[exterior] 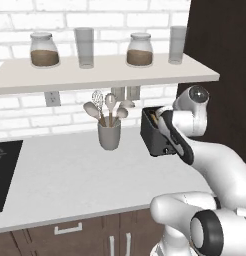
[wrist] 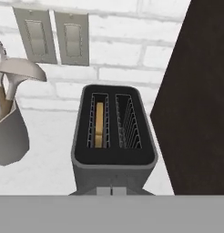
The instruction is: Start the toaster. Once the lever pops up, take the bread to the plate on the dining counter.
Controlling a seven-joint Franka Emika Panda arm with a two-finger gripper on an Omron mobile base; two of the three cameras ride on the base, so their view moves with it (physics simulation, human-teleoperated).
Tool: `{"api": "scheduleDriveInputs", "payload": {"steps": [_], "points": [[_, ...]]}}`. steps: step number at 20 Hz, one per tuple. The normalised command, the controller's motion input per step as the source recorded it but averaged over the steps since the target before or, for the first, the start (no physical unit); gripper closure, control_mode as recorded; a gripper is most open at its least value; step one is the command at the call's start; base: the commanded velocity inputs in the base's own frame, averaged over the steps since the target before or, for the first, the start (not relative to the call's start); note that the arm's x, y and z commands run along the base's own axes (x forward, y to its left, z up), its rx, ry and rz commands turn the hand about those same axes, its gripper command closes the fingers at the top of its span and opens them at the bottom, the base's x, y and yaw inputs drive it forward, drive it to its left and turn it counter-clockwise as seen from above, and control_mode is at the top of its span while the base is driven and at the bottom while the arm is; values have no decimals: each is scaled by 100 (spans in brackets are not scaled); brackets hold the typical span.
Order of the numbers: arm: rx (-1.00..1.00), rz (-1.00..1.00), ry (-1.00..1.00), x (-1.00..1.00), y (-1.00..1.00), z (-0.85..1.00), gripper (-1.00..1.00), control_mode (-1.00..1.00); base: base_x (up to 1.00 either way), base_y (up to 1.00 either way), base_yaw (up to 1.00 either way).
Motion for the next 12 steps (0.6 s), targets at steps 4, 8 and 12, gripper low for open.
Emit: {"api": "scheduleDriveInputs", "payload": {"steps": [4,8,12], "points": [[0,-9,3,0,4,0,-100,-100,0,0,0],[8,-1,-1,-16,0,-5,-100,-100,0,0,0],[19,0,-4,-25,0,0,-100,-100,0,0,0]]}}
